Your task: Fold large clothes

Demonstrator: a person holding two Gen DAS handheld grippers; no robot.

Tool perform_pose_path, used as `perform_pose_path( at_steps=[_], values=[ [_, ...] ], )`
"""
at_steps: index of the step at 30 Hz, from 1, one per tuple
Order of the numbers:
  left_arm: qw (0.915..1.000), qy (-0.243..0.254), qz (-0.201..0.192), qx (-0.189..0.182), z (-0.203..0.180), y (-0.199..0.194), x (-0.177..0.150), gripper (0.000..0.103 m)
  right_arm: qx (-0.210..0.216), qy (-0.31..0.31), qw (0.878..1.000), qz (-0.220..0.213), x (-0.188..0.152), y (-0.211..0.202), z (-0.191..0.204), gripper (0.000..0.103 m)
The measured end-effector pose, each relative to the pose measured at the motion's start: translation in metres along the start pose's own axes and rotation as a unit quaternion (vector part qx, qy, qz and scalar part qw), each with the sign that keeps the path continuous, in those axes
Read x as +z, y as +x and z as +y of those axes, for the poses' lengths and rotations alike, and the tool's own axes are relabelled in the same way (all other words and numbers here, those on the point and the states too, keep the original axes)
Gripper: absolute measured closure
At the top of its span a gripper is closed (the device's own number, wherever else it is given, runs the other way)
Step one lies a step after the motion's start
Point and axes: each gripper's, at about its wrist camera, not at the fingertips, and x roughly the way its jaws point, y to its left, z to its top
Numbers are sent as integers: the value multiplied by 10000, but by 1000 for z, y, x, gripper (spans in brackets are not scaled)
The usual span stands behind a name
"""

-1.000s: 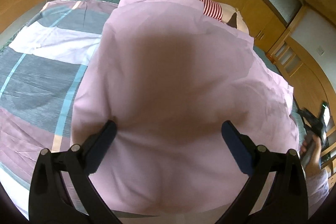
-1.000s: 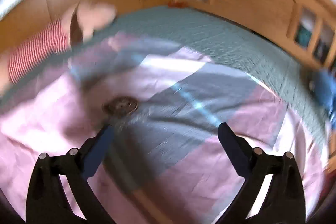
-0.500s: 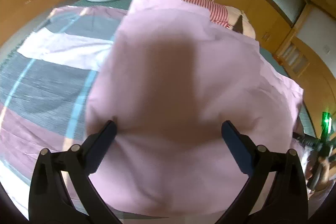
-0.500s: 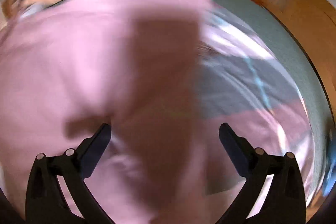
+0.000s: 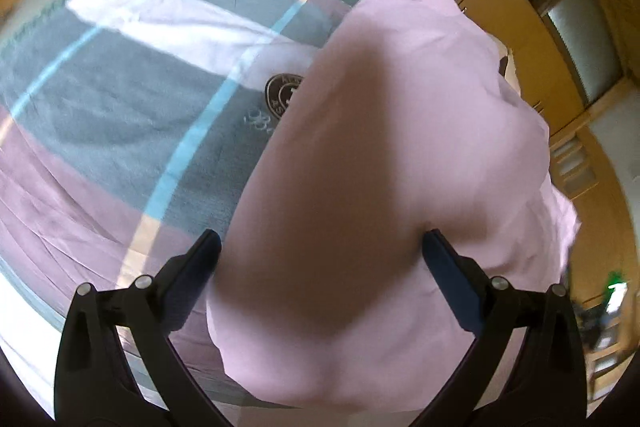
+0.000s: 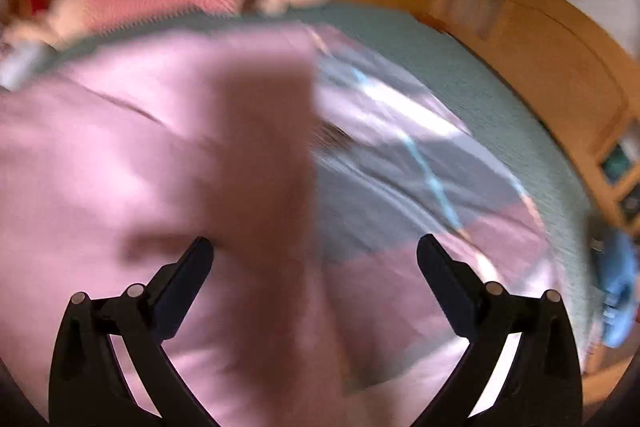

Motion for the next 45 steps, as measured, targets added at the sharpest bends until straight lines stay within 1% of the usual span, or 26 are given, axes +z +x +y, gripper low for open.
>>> perform_pose_path(
  at_steps=[2, 4, 6, 8, 9, 10, 12, 14, 16, 18, 19, 20, 22, 24, 26, 28, 31, 32, 34, 35, 36, 37, 39, 40, 43, 45],
  values=[
    [9995, 12, -209, 217, 0, -11, 2, 2, 13, 729, 9973, 109, 0, 8, -29, 1],
    [9968, 215, -587, 500, -10, -27, 1, 2, 157, 1174, 9928, -192, -1, -8, -44, 1],
    [9933, 523, -931, 440, -24, -42, -1, 2, 420, 1049, 9902, -821, -4, -42, -35, 1],
    [9910, 809, -1021, 304, -39, -47, -5, 2, 1039, 673, 9846, -1236, -8, -72, -12, 1],
    [9900, 966, -1003, 238, -47, -46, -7, 2, 1525, 405, 9784, -1333, -9, -83, 6, 1],
    [9884, 1209, -890, 211, -58, -40, -12, 2, 1925, 178, 9718, -1351, -12, -90, 23, 1],
    [9866, 1449, -679, 302, -69, -28, -17, 2, 2288, -158, 9664, -1158, -13, -92, 57, 1],
    [9824, 1677, -533, 626, -76, -16, -23, 2, 2715, -353, 9574, -918, -13, -94, 92, 1],
    [9825, 1672, -518, 635, -77, -17, -25, 2, 2992, -530, 9486, -885, -6, -105, 130, 1],
    [9868, 1460, -479, 504, -74, -20, -20, 2, 3193, -892, 9414, -625, 5, -104, 173, 1],
    [9895, 1298, -474, 433, -69, -24, -17, 2, 3152, -1031, 9428, -328, 12, -94, 198, 1],
    [9908, 1202, -468, 409, -63, -26, -15, 2, 2894, -1081, 9509, -201, 16, -85, 216, 1],
    [9928, 1042, -407, 435, -54, -29, -12, 2, 2214, -1219, 9672, -273, 30, -59, 248, 1],
    [9946, 870, -245, 511, -43, -27, -8, 2, 1815, -1220, 9756, -210, 47, -45, 265, 1],
    [9978, 555, 73, 366, -28, -20, -5, 2, 1713, -916, 9809, -91, 60, -46, 264, 1],
    [9990, 268, 278, 234, -16, -16, -4, 2, 1891, -530, 9796, -420, 65, -68, 255, 4],
    [9987, 193, 329, 334, -10, -16, -3, 2, 2748, -453, 9521, -1261, 43, -132, 253, 10],
    [9988, 182, 335, 313, -10, -17, -4, 2, 3017, -614, 9432, -1250, 40, -142, 259, 10],
    [9987, 190, 344, 331, -11, -17, -5, 2, 3405, -1138, 9308, -692, 38, -148, 292, 12],
    [9986, 213, 340, 355, -11, -17, -6, 2, 3358, -1412, 9306, -366, 35, -143, 314, 12],
    [9985, 232, 335, 371, -13, -17, -6, 2, 3135, -1541, 9365, -304, 34, -139, 327, 12],
    [9985, 238, 323, 381, -13, -18, -6, 2, 2802, -1671, 9446, -351, 33, -129, 340, 12],
    [9986, 237, 295, 376, -13, -19, -4, 2, 2496, -1721, 9521, -395, 40, -109, 353, 5],
    [9986, 256, 270, 389, -13, -19, -4, 2, 2438, -1655, 9549, -377, 44, -102, 355, 1],
    [9978, 379, 219, 489, -17, -22, -3, 2, 2479, -1330, 9593, -238, 57, -93, 354, 1],
    [9969, 481, 173, 606, -20, -23, -3, 2, 2716, -1120, 9553, -334, 63, -102, 342, 1]
  ],
)
